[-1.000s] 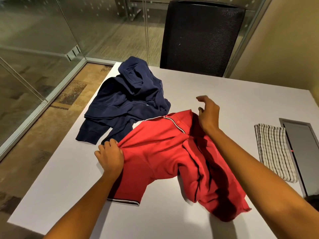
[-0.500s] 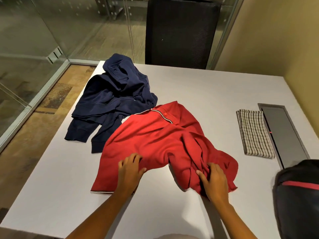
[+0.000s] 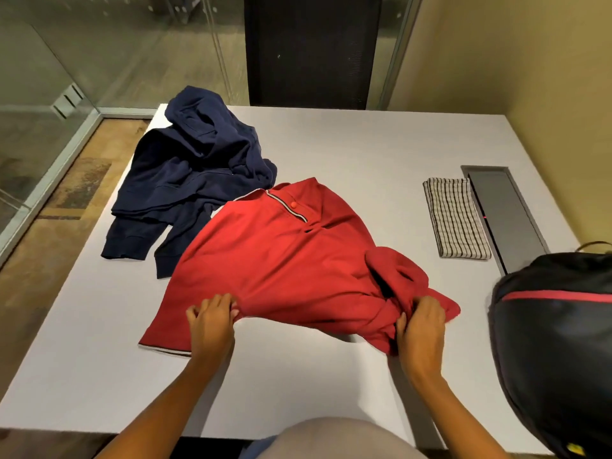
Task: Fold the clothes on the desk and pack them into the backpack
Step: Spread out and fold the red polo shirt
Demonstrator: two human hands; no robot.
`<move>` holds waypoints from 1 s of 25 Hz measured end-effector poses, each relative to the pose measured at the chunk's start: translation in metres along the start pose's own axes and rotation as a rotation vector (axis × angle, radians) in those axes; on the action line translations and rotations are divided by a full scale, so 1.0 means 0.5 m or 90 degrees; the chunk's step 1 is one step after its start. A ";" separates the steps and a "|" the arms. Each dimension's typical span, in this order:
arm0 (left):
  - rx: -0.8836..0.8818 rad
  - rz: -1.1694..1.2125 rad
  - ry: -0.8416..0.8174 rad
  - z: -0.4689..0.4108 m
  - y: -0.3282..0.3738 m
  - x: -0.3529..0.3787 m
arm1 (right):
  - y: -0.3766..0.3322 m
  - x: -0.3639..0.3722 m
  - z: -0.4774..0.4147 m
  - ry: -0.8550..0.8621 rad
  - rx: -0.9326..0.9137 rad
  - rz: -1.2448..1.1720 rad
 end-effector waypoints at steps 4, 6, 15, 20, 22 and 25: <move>-0.060 0.079 0.034 0.002 -0.006 -0.033 | -0.091 0.039 0.031 -0.147 -0.287 -0.034; -0.064 0.101 0.048 0.003 -0.014 -0.051 | -0.090 0.065 0.049 -0.218 -0.352 -0.024; -0.053 0.103 0.007 0.068 -0.025 -0.038 | -0.083 0.023 0.117 -0.337 -0.469 0.074; -0.016 0.179 0.010 0.021 0.043 -0.055 | -0.144 -0.009 0.030 -0.434 -0.312 -0.150; -0.005 0.195 0.015 -0.015 0.071 -0.059 | -0.160 -0.027 -0.045 -0.287 -0.287 -0.175; 0.004 0.198 0.026 -0.079 0.116 -0.070 | -0.132 0.008 -0.158 -0.176 -0.158 -0.126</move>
Point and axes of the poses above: each hand's wrist, its own z-axis away from the middle knuckle, its own x-axis out of the palm, y = z × x, the point moved 8 cm from there along -z, towards the middle knuckle
